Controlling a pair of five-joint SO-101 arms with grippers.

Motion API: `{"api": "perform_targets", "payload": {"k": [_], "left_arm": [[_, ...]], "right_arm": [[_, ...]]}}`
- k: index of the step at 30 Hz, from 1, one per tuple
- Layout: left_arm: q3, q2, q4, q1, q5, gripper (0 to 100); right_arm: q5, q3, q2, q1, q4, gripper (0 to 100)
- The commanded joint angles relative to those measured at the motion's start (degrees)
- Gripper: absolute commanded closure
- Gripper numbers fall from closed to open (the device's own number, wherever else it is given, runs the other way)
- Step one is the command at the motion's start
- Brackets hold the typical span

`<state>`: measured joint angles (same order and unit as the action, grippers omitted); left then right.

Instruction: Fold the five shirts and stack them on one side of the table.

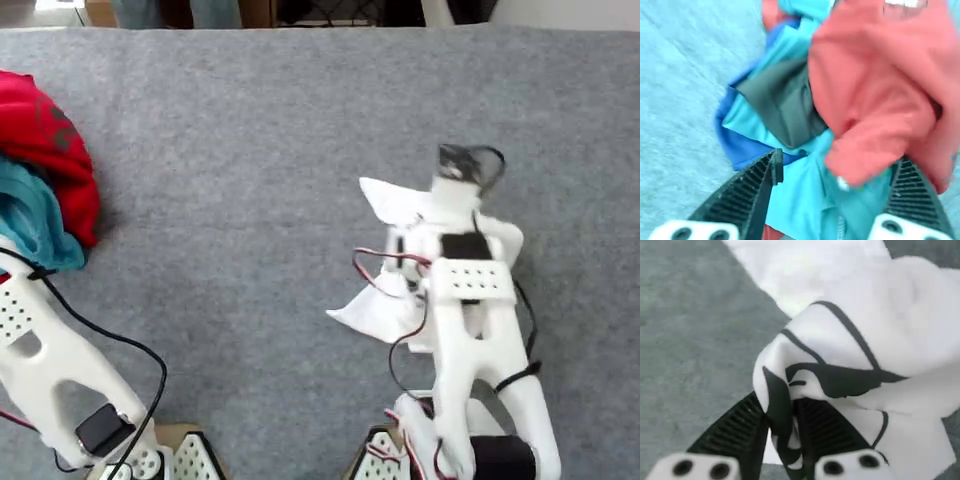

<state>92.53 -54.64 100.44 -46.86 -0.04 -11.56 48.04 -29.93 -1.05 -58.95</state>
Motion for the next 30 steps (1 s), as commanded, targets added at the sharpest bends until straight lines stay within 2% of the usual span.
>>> {"api": "perform_targets", "payload": {"k": [1,4,9,15,18,22,26,30], "left_arm": [[2.8,7.9,0.4,-1.5,-0.4,66],[2.8,12.0,0.4,-2.5,-0.4,66],[2.8,18.0,0.4,-3.6,-0.4,66],[2.7,26.7,0.4,-4.2,-0.3,66],[2.4,29.1,0.5,-4.4,-0.3,66],[-5.4,31.5,0.5,-4.5,-0.3,66],[-19.6,36.4,0.5,-4.4,-0.4,66],[-38.3,44.3,0.5,-1.7,-2.8,66]], "right_arm": [[-1.1,-12.3,-2.3,-8.9,-6.0,98.4],[-4.0,-21.3,-2.3,-15.6,-8.6,98.4],[-4.4,-35.0,-2.2,-25.1,-8.5,98.4],[-4.4,-49.6,-0.9,-31.4,-8.5,98.4],[-4.4,-52.3,1.5,-30.8,-8.9,98.4],[-4.4,-46.9,6.6,-26.0,-10.8,98.4],[-4.4,-35.7,11.9,-20.0,-8.9,98.4],[-3.9,-24.6,17.0,-11.9,0.9,98.4]]}}
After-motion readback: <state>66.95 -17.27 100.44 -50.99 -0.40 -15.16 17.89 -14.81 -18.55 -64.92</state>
